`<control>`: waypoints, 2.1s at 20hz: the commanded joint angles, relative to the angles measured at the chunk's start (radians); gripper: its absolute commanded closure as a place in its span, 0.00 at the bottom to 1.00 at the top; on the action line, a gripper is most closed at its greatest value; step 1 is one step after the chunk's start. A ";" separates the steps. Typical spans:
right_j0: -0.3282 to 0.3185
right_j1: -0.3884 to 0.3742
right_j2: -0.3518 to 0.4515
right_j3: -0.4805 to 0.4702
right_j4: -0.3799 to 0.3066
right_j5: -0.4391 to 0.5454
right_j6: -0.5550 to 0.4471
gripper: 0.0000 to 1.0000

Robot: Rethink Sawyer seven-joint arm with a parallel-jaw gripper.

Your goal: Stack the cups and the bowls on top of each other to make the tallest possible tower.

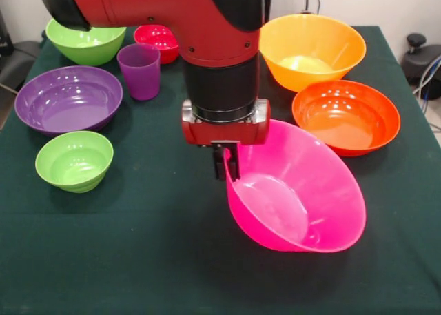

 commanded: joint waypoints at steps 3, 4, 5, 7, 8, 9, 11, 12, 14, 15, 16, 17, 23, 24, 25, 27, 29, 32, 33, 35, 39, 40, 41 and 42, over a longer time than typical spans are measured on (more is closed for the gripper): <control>0.027 0.017 0.021 -0.051 -0.053 0.065 -0.235 1.00; 0.023 0.015 0.021 -0.053 -0.051 0.070 -0.243 1.00; 0.020 0.017 0.022 -0.057 -0.050 0.075 -0.251 1.00; 0.007 0.020 0.029 -0.060 -0.048 0.083 -0.275 1.00; 0.000 0.019 0.032 -0.061 -0.046 0.089 -0.289 1.00; -0.008 0.014 0.035 -0.060 -0.044 0.099 -0.304 1.00; -0.023 0.005 0.041 -0.060 -0.040 0.117 -0.332 1.00; -0.026 0.005 0.045 -0.068 -0.039 0.127 -0.344 1.00; -0.035 0.003 0.050 -0.069 -0.041 0.133 -0.360 1.00; -0.038 0.005 0.051 -0.069 -0.042 0.133 -0.362 1.00; -0.034 0.013 0.054 -0.082 -0.045 0.136 -0.365 1.00; -0.034 0.015 0.055 -0.085 -0.046 0.138 -0.365 1.00; -0.034 0.006 0.047 -0.071 -0.053 0.126 -0.352 1.00; -0.035 0.004 0.044 -0.064 -0.054 0.121 -0.348 1.00; -0.036 0.001 0.041 -0.057 -0.055 0.115 -0.344 1.00; -0.040 -0.002 0.039 -0.049 -0.058 0.109 -0.343 1.00; -0.044 -0.005 0.037 -0.043 -0.063 0.103 -0.347 1.00; -0.045 0.000 0.037 -0.055 -0.068 0.105 -0.354 1.00; -0.045 -0.002 0.036 -0.053 -0.070 0.101 -0.352 1.00; -0.043 -0.011 0.033 -0.038 -0.072 0.091 -0.343 1.00; -0.045 -0.007 0.034 -0.046 -0.073 0.094 -0.347 1.00; -0.045 -0.007 0.033 -0.045 -0.073 0.095 -0.346 1.00; -0.047 -0.008 0.033 -0.043 -0.074 0.092 -0.348 1.00; -0.046 -0.008 0.034 -0.043 -0.074 0.092 -0.348 1.00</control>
